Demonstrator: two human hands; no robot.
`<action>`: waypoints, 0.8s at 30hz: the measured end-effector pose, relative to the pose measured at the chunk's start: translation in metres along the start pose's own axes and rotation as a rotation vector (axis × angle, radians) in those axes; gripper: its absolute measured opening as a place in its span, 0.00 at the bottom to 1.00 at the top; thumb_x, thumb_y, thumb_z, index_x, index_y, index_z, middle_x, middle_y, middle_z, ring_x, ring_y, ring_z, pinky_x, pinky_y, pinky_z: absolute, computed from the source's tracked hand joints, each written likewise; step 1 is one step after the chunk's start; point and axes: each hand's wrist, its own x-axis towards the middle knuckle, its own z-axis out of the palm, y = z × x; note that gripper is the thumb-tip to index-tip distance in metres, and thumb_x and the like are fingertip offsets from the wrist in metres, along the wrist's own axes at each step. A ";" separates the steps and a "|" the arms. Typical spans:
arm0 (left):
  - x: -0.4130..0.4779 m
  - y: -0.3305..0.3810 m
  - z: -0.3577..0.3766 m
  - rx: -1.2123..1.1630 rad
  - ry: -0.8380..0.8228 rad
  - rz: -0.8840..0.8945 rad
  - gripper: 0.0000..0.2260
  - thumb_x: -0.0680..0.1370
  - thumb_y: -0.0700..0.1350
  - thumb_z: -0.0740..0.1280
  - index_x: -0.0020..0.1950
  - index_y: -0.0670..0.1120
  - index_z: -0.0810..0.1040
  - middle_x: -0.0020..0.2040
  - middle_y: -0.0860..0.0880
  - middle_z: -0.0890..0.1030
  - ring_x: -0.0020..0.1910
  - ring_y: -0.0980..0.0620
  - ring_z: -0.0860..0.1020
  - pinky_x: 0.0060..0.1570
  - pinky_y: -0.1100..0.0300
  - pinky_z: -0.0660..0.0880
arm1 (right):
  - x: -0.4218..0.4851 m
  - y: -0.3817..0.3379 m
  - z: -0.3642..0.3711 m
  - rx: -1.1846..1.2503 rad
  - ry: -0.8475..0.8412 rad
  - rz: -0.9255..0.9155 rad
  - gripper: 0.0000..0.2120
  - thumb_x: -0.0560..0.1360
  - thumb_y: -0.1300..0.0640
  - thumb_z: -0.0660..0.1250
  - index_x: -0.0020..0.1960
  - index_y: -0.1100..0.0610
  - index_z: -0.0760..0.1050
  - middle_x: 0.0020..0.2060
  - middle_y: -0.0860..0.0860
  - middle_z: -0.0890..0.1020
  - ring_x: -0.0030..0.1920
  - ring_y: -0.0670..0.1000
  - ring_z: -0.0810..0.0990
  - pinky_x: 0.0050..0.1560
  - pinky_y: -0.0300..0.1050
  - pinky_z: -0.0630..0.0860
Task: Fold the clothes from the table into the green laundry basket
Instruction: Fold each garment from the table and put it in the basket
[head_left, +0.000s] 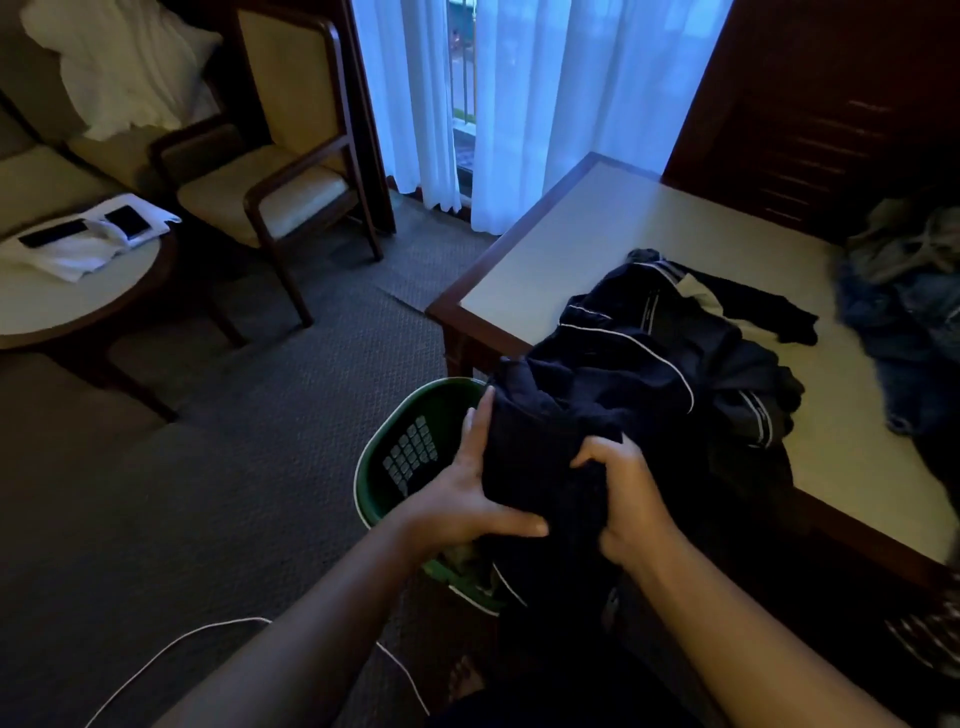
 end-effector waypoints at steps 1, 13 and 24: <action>0.004 0.007 0.009 -0.060 -0.012 0.032 0.60 0.66 0.38 0.84 0.80 0.72 0.48 0.80 0.49 0.67 0.76 0.49 0.72 0.71 0.43 0.74 | 0.000 -0.002 0.003 0.025 -0.045 0.004 0.16 0.63 0.68 0.62 0.49 0.62 0.82 0.45 0.61 0.84 0.48 0.61 0.83 0.53 0.58 0.78; 0.034 0.043 0.019 -0.514 0.345 0.021 0.23 0.74 0.26 0.70 0.64 0.47 0.82 0.58 0.42 0.87 0.59 0.39 0.85 0.55 0.41 0.82 | 0.069 -0.020 -0.112 -1.442 -0.048 -0.450 0.50 0.68 0.29 0.66 0.81 0.35 0.42 0.83 0.44 0.46 0.82 0.54 0.48 0.77 0.67 0.53; 0.061 0.053 0.024 -0.330 0.451 0.020 0.27 0.71 0.32 0.77 0.68 0.46 0.79 0.60 0.44 0.86 0.59 0.41 0.85 0.61 0.36 0.79 | 0.139 -0.040 -0.164 -1.633 0.326 0.160 0.53 0.73 0.44 0.74 0.81 0.35 0.38 0.79 0.52 0.27 0.77 0.68 0.27 0.68 0.86 0.44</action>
